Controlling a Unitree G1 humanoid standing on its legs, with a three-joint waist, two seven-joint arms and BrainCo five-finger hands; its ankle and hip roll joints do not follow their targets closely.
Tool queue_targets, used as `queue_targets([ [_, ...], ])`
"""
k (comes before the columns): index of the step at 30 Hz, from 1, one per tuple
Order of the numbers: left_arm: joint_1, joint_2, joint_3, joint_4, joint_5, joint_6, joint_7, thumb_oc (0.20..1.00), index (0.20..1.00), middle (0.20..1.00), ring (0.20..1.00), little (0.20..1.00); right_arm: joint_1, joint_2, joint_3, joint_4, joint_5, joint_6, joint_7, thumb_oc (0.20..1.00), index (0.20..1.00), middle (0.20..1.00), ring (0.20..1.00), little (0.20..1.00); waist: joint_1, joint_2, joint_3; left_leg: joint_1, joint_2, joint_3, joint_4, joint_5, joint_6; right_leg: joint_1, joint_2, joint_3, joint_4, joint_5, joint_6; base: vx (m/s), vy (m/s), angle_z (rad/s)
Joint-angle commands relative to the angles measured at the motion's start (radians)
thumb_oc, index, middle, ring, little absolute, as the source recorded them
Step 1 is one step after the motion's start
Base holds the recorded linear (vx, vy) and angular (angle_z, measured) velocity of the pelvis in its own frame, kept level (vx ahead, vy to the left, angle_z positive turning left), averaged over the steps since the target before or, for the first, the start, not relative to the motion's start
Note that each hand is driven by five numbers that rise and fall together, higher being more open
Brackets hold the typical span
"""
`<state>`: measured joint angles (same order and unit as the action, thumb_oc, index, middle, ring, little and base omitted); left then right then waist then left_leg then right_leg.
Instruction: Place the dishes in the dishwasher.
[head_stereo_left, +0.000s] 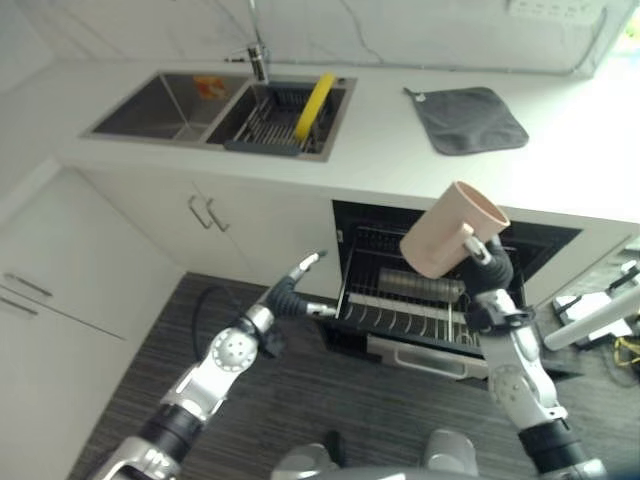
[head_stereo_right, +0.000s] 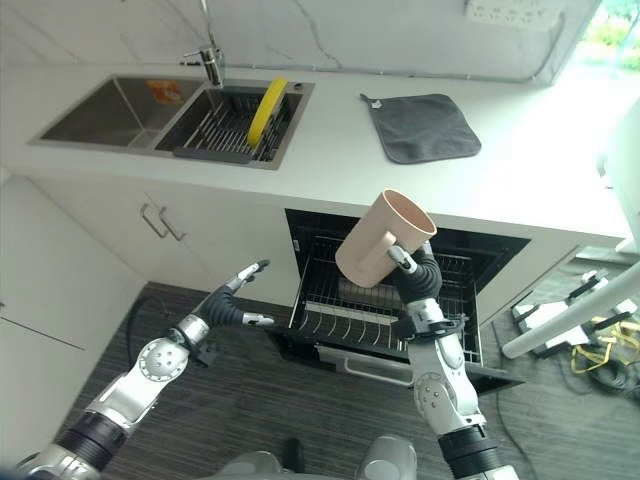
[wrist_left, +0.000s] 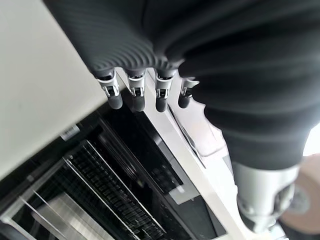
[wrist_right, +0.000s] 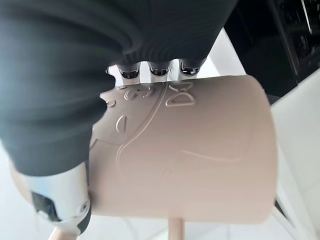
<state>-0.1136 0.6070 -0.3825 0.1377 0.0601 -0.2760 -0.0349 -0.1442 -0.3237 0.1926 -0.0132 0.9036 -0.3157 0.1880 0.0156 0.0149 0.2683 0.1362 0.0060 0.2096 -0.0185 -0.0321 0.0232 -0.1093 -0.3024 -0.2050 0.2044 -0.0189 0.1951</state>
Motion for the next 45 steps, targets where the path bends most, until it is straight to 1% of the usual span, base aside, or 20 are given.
queue_targets([
  [1,-0.025,-0.051,0.04,-0.039,0.001,-0.04,0.034,1.0,1.0,1.0,1.0,1.0,-0.07,-0.033,-0.052,-0.039,0.003,-0.038,-0.005,0.2,0.2,0.2,0.2,0.2,-0.02,0.033,-0.018,-0.048,0.084,-0.043,0.075,-0.01,-0.035,0.118,0.083,-0.016,-0.061,0.015,-0.034,-0.01,-0.115,-0.13],
  [4,-0.032,-0.057,0.028,-0.043,0.005,-0.039,0.024,1.0,1.0,1.0,1.0,1.0,-0.09,-0.051,-0.066,-0.031,-0.012,-0.039,-0.037,0.2,0.2,0.2,0.2,0.2,-0.025,0.028,-0.019,-0.076,0.122,-0.023,0.089,0.001,-0.057,0.112,0.095,-0.031,-0.083,0.013,-0.045,-0.03,-0.119,-0.01],
  [7,-0.033,-0.055,0.019,-0.054,0.089,-0.044,-0.022,1.0,1.0,1.0,1.0,1.0,-0.097,-0.065,-0.097,-0.025,-0.038,-0.039,-0.058,0.2,0.2,0.2,0.2,0.2,-0.032,0.029,-0.011,-0.092,0.152,-0.012,0.087,0.02,-0.079,0.11,0.106,-0.044,-0.096,0.011,-0.055,0.0,-0.089,0.01],
  [9,-0.049,-0.033,-0.012,-0.064,0.145,-0.044,-0.077,1.0,1.0,1.0,1.0,1.0,-0.116,-0.095,-0.11,-0.016,-0.072,-0.015,-0.06,0.2,0.2,0.2,0.2,0.2,-0.042,0.032,-0.002,-0.096,0.167,0.0,0.09,0.027,-0.09,0.104,0.105,-0.058,-0.087,0.007,-0.059,0.04,-0.048,-0.03],
  [11,-0.06,-0.027,-0.026,-0.068,0.166,-0.045,-0.103,1.0,1.0,1.0,1.0,1.0,-0.127,-0.108,-0.111,-0.01,-0.087,0.001,-0.061,0.2,0.2,0.2,0.2,0.2,-0.047,0.034,0.004,-0.097,0.17,0.005,0.094,0.028,-0.092,0.1,0.104,-0.061,-0.078,0.004,-0.059,0.04,-0.012,-0.09],
  [12,-0.08,-0.016,-0.048,-0.072,0.174,-0.036,-0.131,1.0,1.0,1.0,1.0,1.0,-0.141,-0.122,-0.111,-0.002,-0.101,0.023,-0.059,0.2,0.2,0.2,0.2,0.2,-0.054,0.037,0.012,-0.1,0.172,0.008,0.102,0.026,-0.095,0.091,0.102,-0.06,-0.063,-0.001,-0.06,0.06,0.004,-0.03],
  [16,-0.128,0.018,-0.082,-0.083,0.177,-0.024,-0.191,1.0,1.0,1.0,1.0,1.0,-0.172,-0.165,-0.115,0.025,-0.145,0.087,-0.073,0.2,0.2,0.2,0.2,0.2,-0.069,0.043,0.035,-0.11,0.167,0.016,0.131,0.011,-0.094,0.064,0.089,-0.055,-0.025,-0.009,-0.057,0.05,0.01,-0.02],
  [18,-0.164,0.046,-0.093,-0.096,0.157,-0.014,-0.228,1.0,1.0,1.0,1.0,1.0,-0.198,-0.196,-0.126,0.046,-0.165,0.143,-0.071,0.2,0.2,0.2,0.2,0.2,-0.077,0.045,0.056,-0.126,0.161,0.02,0.154,0.0,-0.093,0.041,0.078,-0.05,-0.002,-0.011,-0.054,0.01,0.02,-0.12],
  [19,-0.176,0.055,-0.096,-0.099,0.148,-0.013,-0.237,1.0,1.0,1.0,1.0,1.0,-0.206,-0.206,-0.127,0.056,-0.171,0.155,-0.069,0.2,0.2,0.2,0.2,0.2,-0.078,0.045,0.065,-0.135,0.16,0.021,0.164,-0.003,-0.092,0.029,0.073,-0.048,0.009,-0.012,-0.054,-0.03,0.016,-0.14],
  [20,-0.191,0.068,-0.1,-0.104,0.135,-0.01,-0.255,1.0,1.0,1.0,1.0,1.0,-0.221,-0.221,-0.129,0.071,-0.188,0.181,-0.071,0.2,0.2,0.2,0.2,0.2,-0.08,0.046,0.08,-0.15,0.157,0.021,0.18,-0.007,-0.09,0.011,0.068,-0.045,0.027,-0.012,-0.053,-0.04,0.002,-0.07],
  [23,-0.238,0.106,-0.101,-0.112,0.11,-0.01,-0.287,1.0,1.0,1.0,1.0,1.0,-0.254,-0.249,-0.139,0.118,-0.194,0.201,-0.064,0.2,0.2,0.2,0.2,0.2,-0.082,0.045,0.114,-0.201,0.158,0.021,0.221,-0.015,-0.088,-0.042,0.058,-0.037,0.065,-0.014,-0.055,-0.11,-0.031,-0.04],
  [27,-0.304,0.159,-0.107,-0.13,0.065,-0.001,-0.352,1.0,1.0,1.0,1.0,1.0,-0.308,-0.312,-0.163,0.194,-0.205,0.269,-0.054,0.2,0.2,0.2,0.2,0.2,-0.08,0.044,0.165,-0.275,0.155,0.015,0.271,-0.022,-0.085,-0.112,0.047,-0.031,0.107,-0.014,-0.058,-0.12,-0.03,0.03],
  [29,-0.34,0.185,-0.115,-0.131,0.05,-0.01,-0.379,1.0,1.0,1.0,1.0,1.0,-0.354,-0.34,-0.161,0.261,-0.204,0.329,-0.042,0.2,0.2,0.2,0.2,0.2,-0.075,0.046,0.192,-0.314,0.151,0.014,0.294,-0.021,-0.081,-0.147,0.04,-0.03,0.121,-0.009,-0.06,-0.13,0.0,0.03],
  [31,-0.372,0.203,-0.121,-0.128,0.043,-0.018,-0.404,1.0,1.0,1.0,1.0,1.0,-0.383,-0.351,-0.154,0.317,-0.219,0.336,-0.028,0.2,0.2,0.2,0.2,0.2,-0.07,0.046,0.213,-0.338,0.148,0.014,0.304,-0.019,-0.076,-0.168,0.034,-0.031,0.128,-0.002,-0.06,-0.11,-0.01,-0.01],
  [34,-0.41,0.228,-0.129,-0.126,0.031,-0.026,-0.438,1.0,1.0,1.0,1.0,1.0,-0.423,-0.363,-0.153,0.388,-0.222,0.322,-0.036,0.2,0.2,0.2,0.2,0.2,-0.06,0.044,0.238,-0.366,0.147,0.01,0.32,-0.018,-0.07,-0.194,0.027,-0.032,0.141,0.005,-0.059,-0.08,-0.034,0.02],
  [37,-0.441,0.244,-0.128,-0.13,0.015,-0.023,-0.468,1.0,1.0,1.0,1.0,1.0,-0.475,-0.37,-0.162,0.469,-0.22,0.33,-0.035,0.2,0.2,0.2,0.2,0.2,-0.047,0.047,0.252,-0.383,0.146,0.006,0.326,-0.016,-0.065,-0.206,0.025,-0.036,0.145,0.009,-0.058,-0.05,-0.038,0.07],
  [38,-0.448,0.248,-0.129,-0.132,0.007,-0.02,-0.476,1.0,1.0,1.0,1.0,1.0,-0.49,-0.373,-0.163,0.491,-0.216,0.337,-0.037,0.2,0.2,0.2,0.2,0.2,-0.044,0.048,0.252,-0.386,0.145,0.005,0.33,-0.021,-0.066,-0.208,0.024,-0.037,0.15,0.003,-0.056,-0.03,-0.026,0.09],
  [40,-0.463,0.255,-0.131,-0.128,-0.011,-0.018,-0.488,1.0,1.0,1.0,1.0,1.0,-0.528,-0.377,-0.162,0.529,-0.222,0.359,-0.04,0.2,0.2,0.2,0.2,0.2,-0.037,0.051,0.252,-0.395,0.143,0.004,0.323,-0.012,-0.063,-0.213,0.027,-0.037,0.141,0.012,-0.058,-0.04,-0.01,0.07],
  [43,-0.485,0.26,-0.141,-0.118,-0.04,-0.014,-0.507,1.0,1.0,1.0,1.0,1.0,-0.588,-0.384,-0.152,0.589,-0.236,0.357,-0.05,0.2,0.2,0.2,0.2,0.2,-0.026,0.057,0.252,-0.404,0.141,0.002,0.326,-0.015,-0.062,-0.218,0.025,-0.039,0.146,0.006,-0.058,-0.01,-0.002,0.01],
  [45,-0.503,0.267,-0.148,-0.114,-0.057,-0.015,-0.524,1.0,1.0,1.0,1.0,1.0,-0.632,-0.392,-0.147,0.619,-0.239,0.374,-0.055,0.2,0.2,0.2,0.2,0.2,-0.019,0.06,0.252,-0.412,0.139,-0.001,0.327,-0.014,-0.062,-0.222,0.025,-0.04,0.147,0.006,-0.058,-0.02,-0.007,0.1],
])
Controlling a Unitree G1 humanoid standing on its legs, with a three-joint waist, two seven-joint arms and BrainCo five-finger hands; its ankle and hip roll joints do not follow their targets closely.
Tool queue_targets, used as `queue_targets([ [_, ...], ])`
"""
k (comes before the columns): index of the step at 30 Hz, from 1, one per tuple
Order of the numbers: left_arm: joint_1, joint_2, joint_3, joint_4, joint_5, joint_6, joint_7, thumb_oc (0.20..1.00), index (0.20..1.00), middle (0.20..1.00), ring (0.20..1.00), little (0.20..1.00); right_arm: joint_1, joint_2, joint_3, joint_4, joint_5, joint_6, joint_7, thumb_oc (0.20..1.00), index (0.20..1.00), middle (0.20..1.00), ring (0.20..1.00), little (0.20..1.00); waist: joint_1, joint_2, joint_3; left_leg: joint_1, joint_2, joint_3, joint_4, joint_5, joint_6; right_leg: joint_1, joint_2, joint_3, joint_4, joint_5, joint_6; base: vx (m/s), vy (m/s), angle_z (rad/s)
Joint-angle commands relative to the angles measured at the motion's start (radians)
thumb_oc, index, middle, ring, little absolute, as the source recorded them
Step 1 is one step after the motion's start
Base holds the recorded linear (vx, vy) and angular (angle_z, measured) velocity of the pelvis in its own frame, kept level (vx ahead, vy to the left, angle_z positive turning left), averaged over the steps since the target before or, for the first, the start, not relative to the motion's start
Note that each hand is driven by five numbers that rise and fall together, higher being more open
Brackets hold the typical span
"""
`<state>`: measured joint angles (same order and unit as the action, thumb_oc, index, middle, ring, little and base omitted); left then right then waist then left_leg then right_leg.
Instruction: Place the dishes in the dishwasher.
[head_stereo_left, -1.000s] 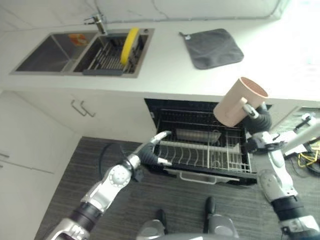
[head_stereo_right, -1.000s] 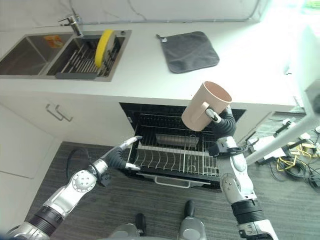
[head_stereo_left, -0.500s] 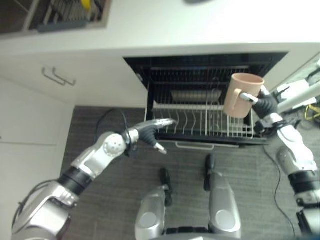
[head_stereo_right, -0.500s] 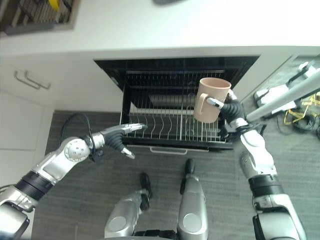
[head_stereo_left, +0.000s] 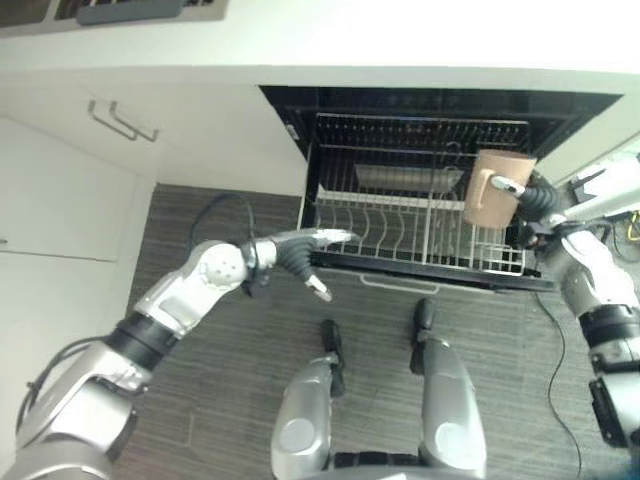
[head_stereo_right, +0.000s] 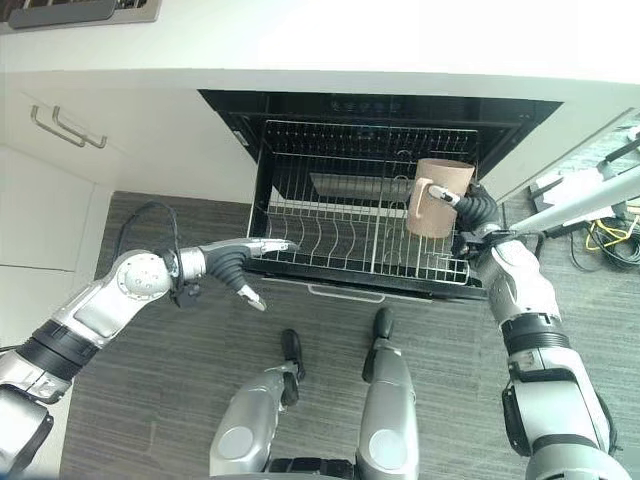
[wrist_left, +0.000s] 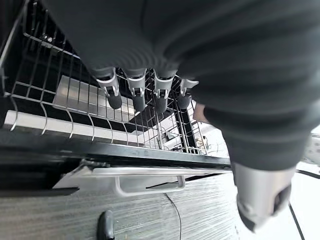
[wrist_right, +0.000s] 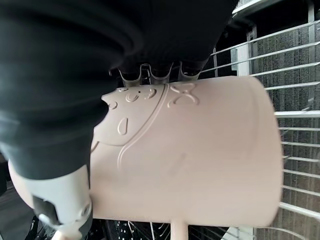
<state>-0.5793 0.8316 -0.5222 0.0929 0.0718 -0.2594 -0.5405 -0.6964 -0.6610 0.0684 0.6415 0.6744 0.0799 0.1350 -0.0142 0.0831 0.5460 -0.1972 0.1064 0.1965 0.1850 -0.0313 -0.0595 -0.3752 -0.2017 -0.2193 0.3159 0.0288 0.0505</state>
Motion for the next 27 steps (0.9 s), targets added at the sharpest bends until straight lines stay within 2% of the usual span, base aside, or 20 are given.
queue_targets([
  [1,-0.05,0.048,-0.014,-0.068,-0.08,-0.031,-0.029,1.0,1.0,1.0,1.0,1.0,-0.115,-0.06,-0.018,-0.014,-0.016,-0.009,-0.002,0.2,0.2,0.2,0.2,0.2,0.017,-0.007,-0.026,-0.081,0.037,0.01,0.122,-0.014,0.021,0.043,-0.076,-0.027,0.034,-0.042,0.087,-0.02,-0.003,0.19],
  [6,-0.108,0.073,-0.05,-0.071,-0.126,-0.037,-0.049,1.0,1.0,1.0,1.0,1.0,-0.297,-0.078,0.041,0.117,-0.026,0.062,-0.041,0.2,0.2,0.2,0.2,0.2,0.048,0.007,-0.026,-0.109,0.035,0.013,0.104,0.004,0.024,0.024,-0.079,-0.042,0.023,-0.032,0.085,-0.01,0.003,0.07],
  [15,-0.2,0.086,-0.112,-0.076,-0.151,-0.046,-0.013,1.0,1.0,1.0,1.0,1.0,-0.513,-0.069,0.118,0.336,-0.026,0.094,-0.139,0.2,0.2,0.2,0.2,0.2,0.088,0.039,-0.026,-0.182,0.022,0.0,0.095,0.014,0.021,-0.037,-0.082,-0.055,0.031,-0.038,0.083,0.0,0.025,0.06],
  [27,-0.166,0.035,-0.092,-0.085,-0.111,-0.055,0.028,1.0,1.0,1.0,1.0,1.0,-0.454,-0.008,0.09,0.399,-0.041,0.13,-0.217,0.2,0.2,0.2,0.2,0.2,0.09,0.087,-0.026,-0.207,-0.002,0.004,0.089,0.025,0.023,-0.071,-0.087,-0.047,0.039,-0.038,0.078,-0.01,0.052,-0.01],
])
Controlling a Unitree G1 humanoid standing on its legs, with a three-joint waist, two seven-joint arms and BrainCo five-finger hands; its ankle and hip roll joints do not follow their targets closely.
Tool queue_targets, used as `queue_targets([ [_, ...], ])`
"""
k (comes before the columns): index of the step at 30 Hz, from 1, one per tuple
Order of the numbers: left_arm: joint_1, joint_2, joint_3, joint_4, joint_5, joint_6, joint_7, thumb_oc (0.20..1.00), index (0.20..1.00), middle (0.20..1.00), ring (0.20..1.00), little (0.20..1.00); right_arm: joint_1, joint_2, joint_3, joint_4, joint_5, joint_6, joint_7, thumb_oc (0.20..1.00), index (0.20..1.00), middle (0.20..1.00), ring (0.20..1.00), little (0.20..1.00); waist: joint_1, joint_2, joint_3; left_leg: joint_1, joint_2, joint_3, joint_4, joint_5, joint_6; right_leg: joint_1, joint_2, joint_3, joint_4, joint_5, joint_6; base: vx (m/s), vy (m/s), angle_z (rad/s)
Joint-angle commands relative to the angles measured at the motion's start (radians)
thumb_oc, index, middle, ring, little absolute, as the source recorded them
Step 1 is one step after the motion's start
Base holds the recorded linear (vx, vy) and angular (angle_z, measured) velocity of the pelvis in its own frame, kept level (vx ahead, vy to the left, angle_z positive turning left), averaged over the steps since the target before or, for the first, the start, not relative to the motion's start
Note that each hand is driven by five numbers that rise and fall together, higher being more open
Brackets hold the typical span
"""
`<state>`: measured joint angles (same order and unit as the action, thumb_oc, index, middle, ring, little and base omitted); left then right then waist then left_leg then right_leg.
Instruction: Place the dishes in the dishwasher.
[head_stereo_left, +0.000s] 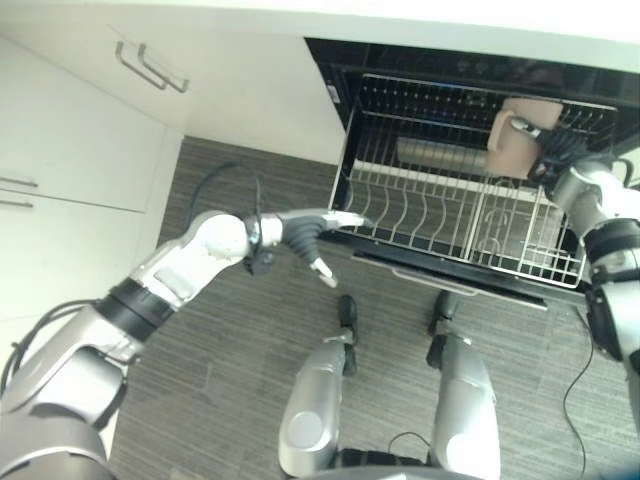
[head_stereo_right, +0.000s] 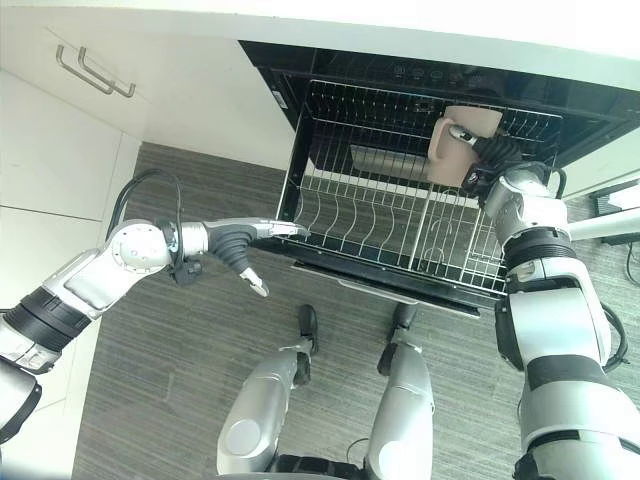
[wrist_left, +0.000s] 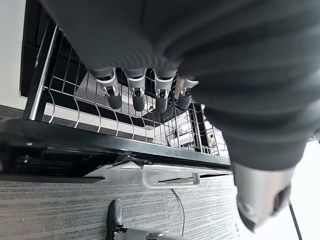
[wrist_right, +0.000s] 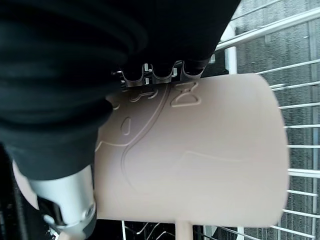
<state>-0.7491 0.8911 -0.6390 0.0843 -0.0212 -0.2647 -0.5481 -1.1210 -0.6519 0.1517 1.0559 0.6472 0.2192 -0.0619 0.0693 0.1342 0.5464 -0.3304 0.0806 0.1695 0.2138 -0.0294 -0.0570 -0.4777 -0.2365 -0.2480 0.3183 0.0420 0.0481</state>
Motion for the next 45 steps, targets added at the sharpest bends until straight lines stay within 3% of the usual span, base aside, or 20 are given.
queue_targets([
  [1,0.007,-0.03,0.024,-0.077,-0.017,-0.048,0.043,1.0,1.0,1.0,1.0,1.0,-0.015,-0.006,0.004,-0.017,-0.021,-0.006,-0.028,0.2,0.2,0.2,0.2,0.2,0.004,0.04,-0.026,-0.072,0.023,0.034,0.059,0.023,0.02,0.032,-0.053,-0.015,0.037,-0.052,0.081,0.0,0.059,-0.06],
  [9,0.031,-0.081,0.025,-0.066,0.03,-0.042,0.087,1.0,1.0,1.0,1.0,1.0,0.077,0.064,-0.029,-0.025,-0.055,-0.024,-0.131,0.2,0.2,0.2,0.2,0.2,-0.009,0.058,-0.026,-0.067,0.027,0.057,0.047,0.034,0.02,0.022,-0.058,-0.012,0.041,-0.048,0.082,-0.02,0.031,-0.04],
  [17,0.065,-0.09,0.021,-0.072,0.057,-0.048,0.113,1.0,1.0,1.0,1.0,1.0,0.123,0.061,-0.053,-0.02,-0.091,-0.038,-0.234,0.2,0.2,0.2,0.2,0.2,-0.02,0.062,-0.026,-0.056,0.026,0.062,0.034,0.039,0.016,0.03,-0.051,-0.006,0.032,-0.048,0.084,-0.03,0.004,-0.03],
  [20,0.079,-0.101,0.016,-0.076,0.072,-0.045,0.122,1.0,1.0,1.0,1.0,1.0,0.156,0.058,-0.053,0.0,-0.121,-0.046,-0.23,0.2,0.2,0.2,0.2,0.2,-0.025,0.06,-0.026,-0.05,0.028,0.065,0.042,0.033,0.017,0.035,-0.051,-0.004,0.036,-0.05,0.084,0.0,0.0,0.0],
  [22,0.08,-0.104,0.013,-0.075,0.076,-0.042,0.125,1.0,1.0,1.0,1.0,1.0,0.158,0.058,-0.051,0.004,-0.117,-0.053,-0.235,0.944,0.944,0.944,0.944,0.944,-0.026,0.06,-0.026,-0.048,0.029,0.066,0.042,0.033,0.017,0.036,-0.051,-0.004,0.035,-0.049,0.084,0.0,0.0,0.0],
  [23,0.084,-0.105,0.013,-0.078,0.081,-0.041,0.129,1.0,1.0,1.0,1.0,1.0,0.161,0.054,-0.052,0.006,-0.115,-0.057,-0.242,1.0,1.0,1.0,1.0,1.0,-0.027,0.061,-0.026,-0.047,0.028,0.067,0.044,0.032,0.018,0.037,-0.052,-0.004,0.036,-0.049,0.084,0.0,0.0,0.0],
  [26,0.088,-0.101,0.013,-0.082,0.081,-0.041,0.135,1.0,1.0,1.0,1.0,1.0,0.153,0.043,-0.053,0.005,-0.186,-0.078,-0.341,1.0,1.0,1.0,1.0,1.0,-0.028,0.063,-0.026,-0.044,0.029,0.069,0.045,0.031,0.018,0.037,-0.054,-0.005,0.04,-0.048,0.085,0.0,0.0,0.0],
  [32,0.121,-0.12,0.0,-0.079,0.088,-0.043,0.17,1.0,1.0,1.0,1.0,1.0,0.128,0.04,-0.061,-0.046,-0.434,-0.237,-0.669,1.0,1.0,1.0,1.0,1.0,-0.033,0.088,-0.026,-0.021,0.025,0.066,0.036,0.031,0.016,0.053,-0.052,0.001,0.047,-0.06,0.083,0.03,0.052,-0.01],
  [37,0.19,-0.137,0.004,-0.108,0.122,-0.042,0.207,1.0,1.0,1.0,1.0,1.0,0.167,0.058,-0.083,-0.18,-0.562,-0.249,-0.877,1.0,1.0,1.0,1.0,1.0,-0.044,0.106,-0.026,-0.002,0.019,0.076,0.023,0.027,0.019,0.062,-0.057,0.006,0.039,-0.064,0.085,0.01,0.064,-0.03],
  [41,0.233,-0.145,0.004,-0.116,0.137,-0.059,0.233,1.0,1.0,1.0,1.0,1.0,0.201,0.067,-0.102,-0.231,-0.605,-0.257,-0.972,1.0,1.0,1.0,1.0,1.0,-0.049,0.126,-0.026,0.018,0.014,0.079,0.015,0.023,0.021,0.077,-0.062,0.008,0.039,-0.072,0.085,0.04,0.081,-0.13],
  [45,0.257,-0.15,0.001,-0.128,0.14,-0.055,0.251,1.0,1.0,1.0,1.0,1.0,0.23,0.089,-0.111,-0.282,-0.625,-0.29,-0.999,1.0,1.0,1.0,1.0,1.0,-0.054,0.139,-0.026,0.034,0.009,0.084,0.013,0.021,0.023,0.088,-0.069,0.008,0.043,-0.077,0.083,0.03,0.066,-0.07],
])
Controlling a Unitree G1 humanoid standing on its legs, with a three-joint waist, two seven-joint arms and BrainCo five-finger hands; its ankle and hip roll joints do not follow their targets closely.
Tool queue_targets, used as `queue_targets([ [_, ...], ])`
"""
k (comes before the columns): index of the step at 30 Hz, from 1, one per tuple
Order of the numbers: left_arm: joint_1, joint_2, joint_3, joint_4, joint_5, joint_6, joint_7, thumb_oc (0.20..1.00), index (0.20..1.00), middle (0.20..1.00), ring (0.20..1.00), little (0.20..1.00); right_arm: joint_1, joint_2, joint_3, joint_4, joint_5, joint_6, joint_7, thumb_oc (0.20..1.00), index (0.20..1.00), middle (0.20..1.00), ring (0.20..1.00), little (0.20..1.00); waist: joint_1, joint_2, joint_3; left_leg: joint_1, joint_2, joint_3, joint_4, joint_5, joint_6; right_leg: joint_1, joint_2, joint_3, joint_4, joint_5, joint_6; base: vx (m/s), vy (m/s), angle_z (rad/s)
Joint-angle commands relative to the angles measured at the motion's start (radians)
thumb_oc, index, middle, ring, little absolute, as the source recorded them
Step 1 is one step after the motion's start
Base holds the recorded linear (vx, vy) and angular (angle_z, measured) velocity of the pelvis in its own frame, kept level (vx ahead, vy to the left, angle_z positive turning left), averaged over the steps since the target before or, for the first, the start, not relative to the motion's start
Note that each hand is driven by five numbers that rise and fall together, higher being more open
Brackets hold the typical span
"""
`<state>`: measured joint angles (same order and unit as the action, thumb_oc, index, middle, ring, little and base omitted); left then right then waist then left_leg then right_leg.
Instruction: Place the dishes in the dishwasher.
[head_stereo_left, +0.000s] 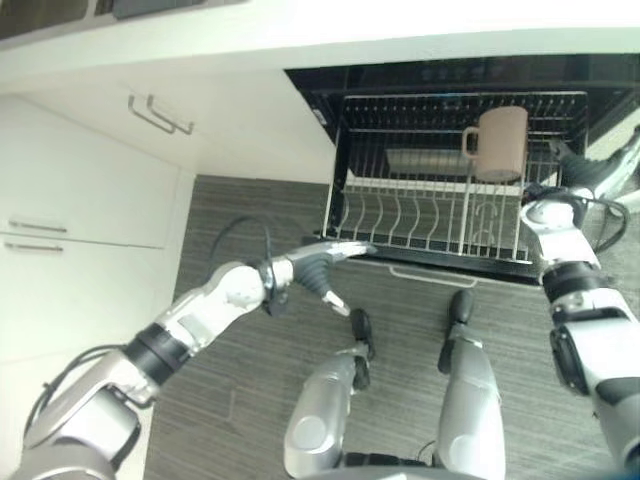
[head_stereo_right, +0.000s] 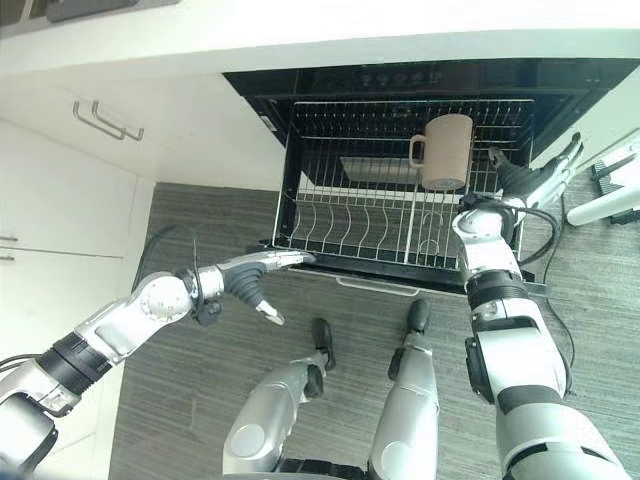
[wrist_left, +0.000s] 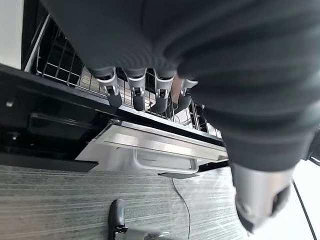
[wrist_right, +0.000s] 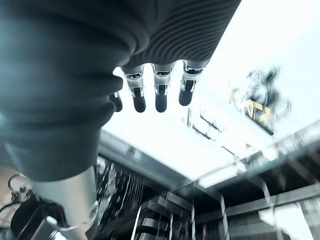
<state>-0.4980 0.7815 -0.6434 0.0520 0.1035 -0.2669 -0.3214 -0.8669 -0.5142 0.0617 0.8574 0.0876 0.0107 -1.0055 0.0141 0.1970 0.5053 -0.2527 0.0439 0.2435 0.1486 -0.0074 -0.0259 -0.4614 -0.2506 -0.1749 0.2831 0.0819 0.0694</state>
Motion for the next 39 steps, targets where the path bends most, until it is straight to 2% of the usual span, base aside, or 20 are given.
queue_targets([
  [1,0.01,-0.04,0.004,-0.095,0.016,-0.054,0.029,1.0,1.0,1.0,1.0,1.0,-0.019,-0.042,-0.021,-0.094,-0.055,-0.095,-0.057,1.0,1.0,1.0,1.0,1.0,0.002,0.078,0.015,-0.04,0.045,0.01,0.078,-0.002,-0.007,0.075,-0.056,-0.065,0.08,-0.118,0.061,0.02,0.04,-0.09],
  [6,0.057,-0.029,0.025,-0.114,0.013,-0.042,0.045,1.0,1.0,1.0,1.0,1.0,0.053,0.001,-0.022,-0.205,0.046,-0.151,0.026,1.0,1.0,1.0,1.0,1.0,-0.004,0.077,0.015,-0.008,0.047,0.015,0.066,0.0,-0.005,0.104,-0.057,-0.07,0.075,-0.118,0.059,0.0,0.005,-0.01],
  [9,0.136,-0.037,0.05,-0.131,0.039,-0.017,0.1,1.0,1.0,1.0,1.0,1.0,0.189,0.079,0.022,-0.346,0.214,-0.229,0.227,1.0,1.0,1.0,1.0,1.0,-0.024,0.056,0.015,0.065,0.053,0.025,0.051,-0.01,-0.004,0.174,-0.053,-0.076,0.066,-0.131,0.059,0.04,0.009,-0.02],
  [11,0.167,-0.041,0.068,-0.125,0.04,-0.02,0.145,1.0,1.0,1.0,1.0,1.0,0.259,0.108,0.064,-0.436,0.242,-0.264,0.326,1.0,1.0,1.0,1.0,1.0,-0.038,0.043,0.015,0.101,0.059,0.029,0.045,-0.012,-0.004,0.21,-0.05,-0.077,0.058,-0.135,0.057,0.02,-0.012,-0.07],
  [13,0.209,-0.056,0.092,-0.12,0.065,-0.031,0.195,1.0,1.0,1.0,1.0,1.0,0.358,0.129,0.107,-0.546,0.262,-0.317,0.465,1.0,1.0,1.0,1.0,1.0,-0.051,0.022,0.007,0.138,0.066,0.035,0.042,-0.018,-0.003,0.247,-0.046,-0.08,0.051,-0.139,0.057,0.02,-0.041,-0.04],
  [15,0.28,-0.089,0.124,-0.119,0.12,-0.037,0.229,1.0,1.0,1.0,1.0,1.0,0.496,0.139,0.142,-0.662,0.276,-0.372,0.612,1.0,1.0,1.0,1.0,1.0,-0.058,-0.005,-0.03,0.172,0.077,0.042,0.026,-0.02,-0.005,0.288,-0.042,-0.088,0.03,-0.141,0.06,0.04,-0.08,0.04],
  [18,0.365,-0.136,0.165,-0.092,0.133,-0.028,0.312,1.0,1.0,1.0,1.0,1.0,0.631,0.13,0.173,-0.777,0.314,-0.427,0.738,1.0,1.0,1.0,1.0,1.0,-0.067,-0.041,-0.091,0.229,0.091,0.048,-0.01,-0.019,-0.01,0.366,-0.032,-0.107,-0.026,-0.142,0.064,0.06,-0.123,-0.03],
  [20,0.395,-0.166,0.189,-0.044,0.074,-0.043,0.386,1.0,1.0,1.0,1.0,1.0,0.689,0.114,0.186,-0.828,0.352,-0.467,0.827,1.0,1.0,1.0,1.0,1.0,-0.071,-0.063,-0.138,0.268,0.104,0.054,-0.034,-0.014,-0.017,0.419,-0.024,-0.12,-0.067,-0.139,0.063,0.07,-0.116,-0.1],
  [21,0.419,-0.208,0.221,0.004,-0.061,-0.074,0.433,1.0,1.0,1.0,1.0,1.0,0.711,0.119,0.193,-0.86,0.389,-0.479,0.905,1.0,1.0,1.0,1.0,1.0,-0.064,-0.089,-0.189,0.303,0.117,0.053,-0.056,-0.006,-0.028,0.469,-0.008,-0.132,-0.107,-0.135,0.057,0.07,-0.075,-0.01],
  [23,0.438,-0.243,0.251,0.026,-0.191,-0.122,0.454,1.0,1.0,1.0,1.0,1.0,0.721,0.125,0.194,-0.869,0.403,-0.495,0.907,1.0,1.0,1.0,1.0,1.0,-0.057,-0.103,-0.214,0.325,0.122,0.049,-0.069,-0.002,-0.032,0.499,0.003,-0.138,-0.129,-0.133,0.05,0.06,-0.025,0.0],
  [24,0.451,-0.272,0.277,0.042,-0.293,-0.168,0.45,1.0,1.0,1.0,1.0,1.0,0.729,0.134,0.176,-0.87,0.396,-0.491,0.903,1.0,1.0,1.0,1.0,1.0,-0.051,-0.113,-0.229,0.338,0.124,0.042,-0.077,-0.001,-0.033,0.515,0.011,-0.139,-0.14,-0.132,0.046,0.04,0.001,0.07],
  [25,0.471,-0.305,0.307,0.047,-0.373,-0.21,0.434,1.0,1.0,1.0,1.0,1.0,0.738,0.142,0.157,-0.869,0.404,-0.494,0.914,1.0,1.0,1.0,1.0,1.0,-0.044,-0.123,-0.241,0.351,0.125,0.037,-0.085,-0.002,-0.033,0.531,0.016,-0.145,-0.153,-0.13,0.044,0.04,-0.005,0.09],
  [28,0.519,-0.367,0.379,0.027,-0.508,-0.28,0.383,1.0,1.0,1.0,1.0,1.0,0.767,0.151,0.081,-0.89,0.403,-0.469,0.962,1.0,1.0,1.0,1.0,1.0,-0.032,-0.15,-0.263,0.364,0.128,0.026,-0.076,-0.016,-0.029,0.555,0.029,-0.149,-0.155,-0.138,0.038,0.01,-0.002,0.01],
  [29,0.533,-0.394,0.421,0.009,-0.553,-0.329,0.345,1.0,1.0,1.0,1.0,1.0,0.786,0.147,0.029,-0.905,0.423,-0.449,1.015,1.0,1.0,1.0,1.0,1.0,-0.026,-0.169,-0.267,0.368,0.119,0.014,-0.062,-0.034,-0.017,0.562,0.034,-0.147,-0.137,-0.15,0.035,0.0,0.0,0.0],
  [32,0.531,-0.411,0.456,-0.022,-0.577,-0.338,0.317,1.0,1.0,1.0,1.0,1.0,0.803,0.14,-0.023,-0.922,0.445,-0.44,1.066,1.0,1.0,1.0,1.0,1.0,-0.016,-0.189,-0.266,0.37,0.097,-0.01,-0.051,-0.051,0.003,0.567,0.03,-0.143,-0.11,-0.157,0.04,0.01,0.042,0.01],
  [34,0.521,-0.411,0.481,-0.047,-0.553,-0.339,0.338,1.0,1.0,1.0,1.0,1.0,0.815,0.138,-0.049,-0.933,0.468,-0.456,1.117,1.0,1.0,1.0,1.0,1.0,-0.008,-0.198,-0.268,0.371,0.067,-0.041,-0.058,-0.056,0.024,0.562,0.023,-0.137,-0.095,-0.148,0.052,0.01,0.065,0.04],
  [37,0.507,-0.401,0.524,-0.081,-0.505,-0.331,0.376,1.0,1.0,1.0,1.0,1.0,0.829,0.141,-0.064,-0.958,0.503,-0.469,1.188,1.0,1.0,1.0,1.0,1.0,0.0,-0.205,-0.273,0.38,0.023,-0.07,-0.088,-0.059,0.047,0.543,-0.009,-0.126,-0.077,-0.09,0.085,0.0,0.066,0.06],
  [38,0.367,-0.388,0.477,-0.071,-0.456,-0.263,0.348,1.0,1.0,1.0,1.0,1.0,0.639,0.114,0.058,-0.85,0.596,-0.44,1.244,1.0,1.0,1.0,1.0,1.0,0.015,-0.203,-0.279,0.249,0.013,-0.132,0.033,-0.031,-0.007,0.536,0.192,-0.045,-0.17,-0.153,-0.009,0.01,0.011,0.09],
  [39,0.354,-0.389,0.474,-0.066,-0.449,-0.257,0.354,1.0,1.0,1.0,1.0,1.0,0.64,0.12,0.058,-0.844,0.591,-0.434,1.253,1.0,1.0,1.0,1.0,1.0,0.01,-0.202,-0.288,0.265,0.011,-0.138,0.002,-0.026,-0.006,0.542,0.206,-0.036,-0.181,-0.155,-0.013,0.03,-0.04,0.03],
])
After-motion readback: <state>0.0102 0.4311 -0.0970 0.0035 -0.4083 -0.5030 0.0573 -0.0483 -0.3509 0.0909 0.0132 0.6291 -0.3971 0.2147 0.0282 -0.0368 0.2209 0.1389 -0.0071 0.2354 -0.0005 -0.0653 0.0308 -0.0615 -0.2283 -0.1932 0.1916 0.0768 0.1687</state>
